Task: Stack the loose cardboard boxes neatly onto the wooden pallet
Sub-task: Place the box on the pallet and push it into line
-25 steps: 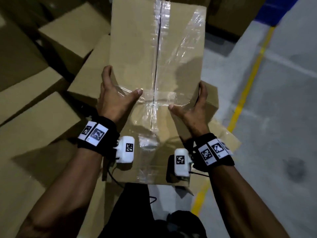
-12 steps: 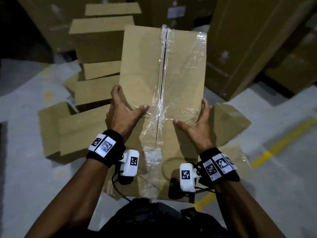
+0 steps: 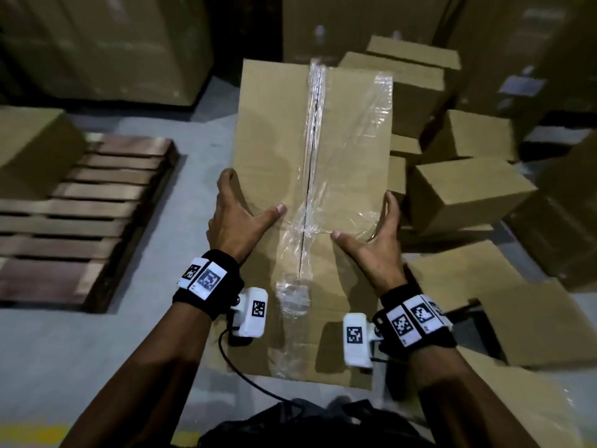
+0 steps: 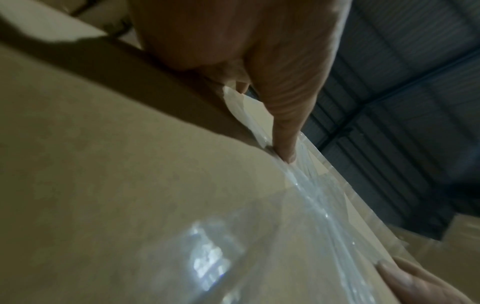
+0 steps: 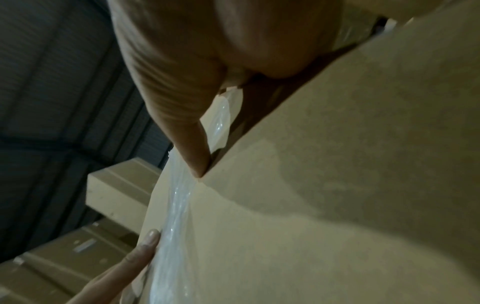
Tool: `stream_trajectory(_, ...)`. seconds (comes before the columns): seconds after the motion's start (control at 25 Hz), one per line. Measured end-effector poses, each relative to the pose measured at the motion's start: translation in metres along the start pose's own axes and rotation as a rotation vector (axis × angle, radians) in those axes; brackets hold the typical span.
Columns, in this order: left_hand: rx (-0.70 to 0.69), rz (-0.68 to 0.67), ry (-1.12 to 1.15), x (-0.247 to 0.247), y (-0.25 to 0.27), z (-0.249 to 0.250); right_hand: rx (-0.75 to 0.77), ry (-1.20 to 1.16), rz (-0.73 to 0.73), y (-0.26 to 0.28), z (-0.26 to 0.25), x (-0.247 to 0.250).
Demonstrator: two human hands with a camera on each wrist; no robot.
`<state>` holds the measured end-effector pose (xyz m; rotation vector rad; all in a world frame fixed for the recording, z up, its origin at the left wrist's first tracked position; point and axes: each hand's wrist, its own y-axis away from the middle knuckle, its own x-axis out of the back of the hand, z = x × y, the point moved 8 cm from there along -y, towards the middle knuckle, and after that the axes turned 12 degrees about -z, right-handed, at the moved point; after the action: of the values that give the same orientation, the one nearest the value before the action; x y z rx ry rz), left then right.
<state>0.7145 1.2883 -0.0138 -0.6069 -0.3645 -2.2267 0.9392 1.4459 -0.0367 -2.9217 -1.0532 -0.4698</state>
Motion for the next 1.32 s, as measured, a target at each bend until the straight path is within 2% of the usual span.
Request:
stream_trajectory(0.32,0.164,0.241,0.030,0.247,0.054,-0.170,0.075,-0.023,-0.309,0.027,-0.066,-0.283)
stream_trajectory(0.6,0.336,0.485,0.000,0.401,0.109,-0.279,0.187,0.014,-0.579,0.041,-0.118,-0.484)
stream_trajectory(0.72,0.391,0.551,0.002,0.451,0.111,-0.316,0.164,0.023,-0.672,0.032,-0.132,-0.554)
stream_trajectory(0.84,0.444,0.625,0.009,0.502,0.100,-0.350,0.190,0.046,-0.759,0.013,-0.151,-0.629)
stream_trajectory(1.04,0.498,0.696,0.018,0.588,0.050,-0.393,0.239,0.030,-0.835,-0.037,-0.196,-0.741)
stream_trajectory(1.2,0.479,0.747,0.026,0.658,0.005,-0.416,0.204,-0.005,-0.912,-0.078,-0.238,-0.824)
stream_trajectory(1.32,0.480,0.773,0.043,0.699,-0.022,-0.435,0.206,0.011,-0.917,-0.100,-0.264,-0.871)
